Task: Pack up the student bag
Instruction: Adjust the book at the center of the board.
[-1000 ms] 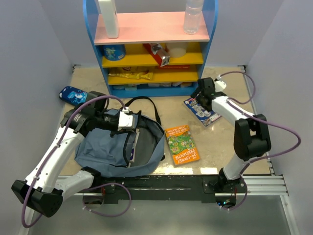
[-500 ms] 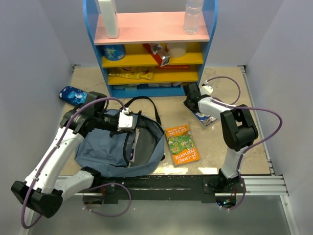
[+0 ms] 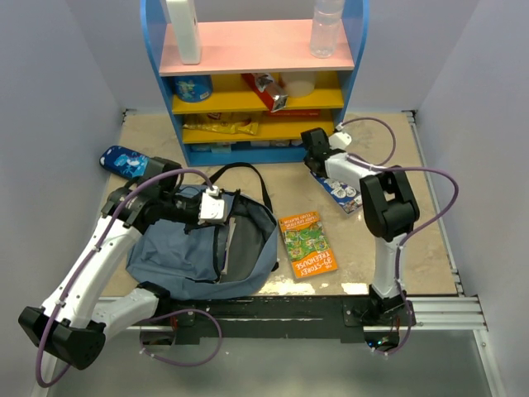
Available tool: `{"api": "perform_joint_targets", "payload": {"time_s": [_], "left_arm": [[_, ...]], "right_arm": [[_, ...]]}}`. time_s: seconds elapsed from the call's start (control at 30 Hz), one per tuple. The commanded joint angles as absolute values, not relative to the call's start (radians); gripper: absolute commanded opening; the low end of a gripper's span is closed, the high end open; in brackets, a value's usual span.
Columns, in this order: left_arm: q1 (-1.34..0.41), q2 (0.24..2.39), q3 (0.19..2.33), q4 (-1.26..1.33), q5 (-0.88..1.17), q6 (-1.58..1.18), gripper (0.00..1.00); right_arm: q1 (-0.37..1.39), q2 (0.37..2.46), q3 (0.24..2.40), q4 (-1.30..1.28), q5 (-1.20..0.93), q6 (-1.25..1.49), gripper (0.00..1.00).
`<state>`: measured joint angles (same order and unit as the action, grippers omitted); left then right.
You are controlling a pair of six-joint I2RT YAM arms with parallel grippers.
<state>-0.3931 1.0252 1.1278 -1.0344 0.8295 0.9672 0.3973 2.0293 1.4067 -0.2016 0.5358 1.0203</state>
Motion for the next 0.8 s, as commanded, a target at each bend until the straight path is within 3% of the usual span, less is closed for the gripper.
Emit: {"api": "perform_joint_targets", "payload": {"time_s": [0.0,0.33,0.53,0.6,0.63,0.77], "left_arm": [[-0.388,1.008,1.112,-1.052,0.822,1.005,0.0],[-0.388,1.003,1.115,-1.054,0.841,1.005,0.0],[-0.388,0.993,1.12,-1.069,0.844,1.009,0.0],[-0.388,0.991,1.12,-1.074,0.838,1.014,0.0],[-0.388,0.988,1.12,-1.072,0.838,1.014,0.0],[-0.388,0.988,1.12,-1.071,0.841,1.017,0.0]], "right_arm": [[0.405,2.057,1.427,-0.273,0.554,1.018,0.0],[0.439,1.884,1.088,-0.19,0.44,1.043,0.0],[0.451,1.744,1.01,-0.26,0.394,0.996,0.0],[0.449,1.642,0.99,-0.296,0.397,1.009,0.17],[0.446,1.606,0.968,-0.331,0.399,1.017,0.33],[0.436,1.4,0.875,-0.402,0.416,1.132,0.38]]}}
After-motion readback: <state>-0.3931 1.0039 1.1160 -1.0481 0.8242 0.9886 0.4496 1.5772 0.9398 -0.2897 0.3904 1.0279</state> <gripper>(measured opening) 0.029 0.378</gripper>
